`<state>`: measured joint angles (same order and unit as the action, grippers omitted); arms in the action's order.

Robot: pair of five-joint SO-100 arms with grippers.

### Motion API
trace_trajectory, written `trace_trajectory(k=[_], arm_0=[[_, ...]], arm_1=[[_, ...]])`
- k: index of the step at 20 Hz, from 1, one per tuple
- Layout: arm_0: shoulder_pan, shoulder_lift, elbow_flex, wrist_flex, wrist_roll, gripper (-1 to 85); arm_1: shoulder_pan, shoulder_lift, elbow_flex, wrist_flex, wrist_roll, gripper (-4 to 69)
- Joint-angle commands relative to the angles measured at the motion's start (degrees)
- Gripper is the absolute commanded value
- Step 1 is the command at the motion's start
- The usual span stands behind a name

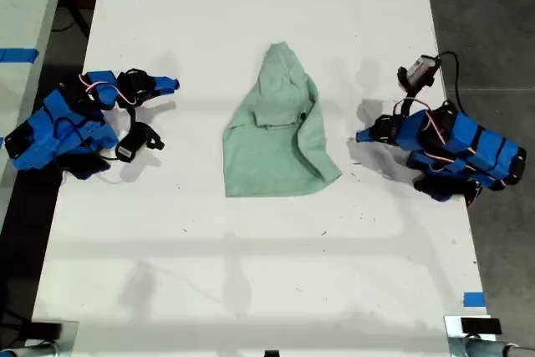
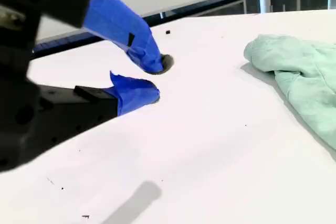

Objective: Fold t shirt

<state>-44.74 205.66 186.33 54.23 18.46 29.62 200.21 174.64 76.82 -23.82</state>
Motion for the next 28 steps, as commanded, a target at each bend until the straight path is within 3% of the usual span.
trace_trajectory(k=[1, 28], arm_0=[[0.1, 0.4, 2.4, -0.8, 0.0, 3.6], [0.2, 0.4, 2.4, -0.7, 0.0, 3.6]], arm_1=[[-0.2, 0.9, 3.2, 0.1, -0.9, 2.2], [-1.1, 0.9, 3.2, 0.2, -0.2, 2.2]])
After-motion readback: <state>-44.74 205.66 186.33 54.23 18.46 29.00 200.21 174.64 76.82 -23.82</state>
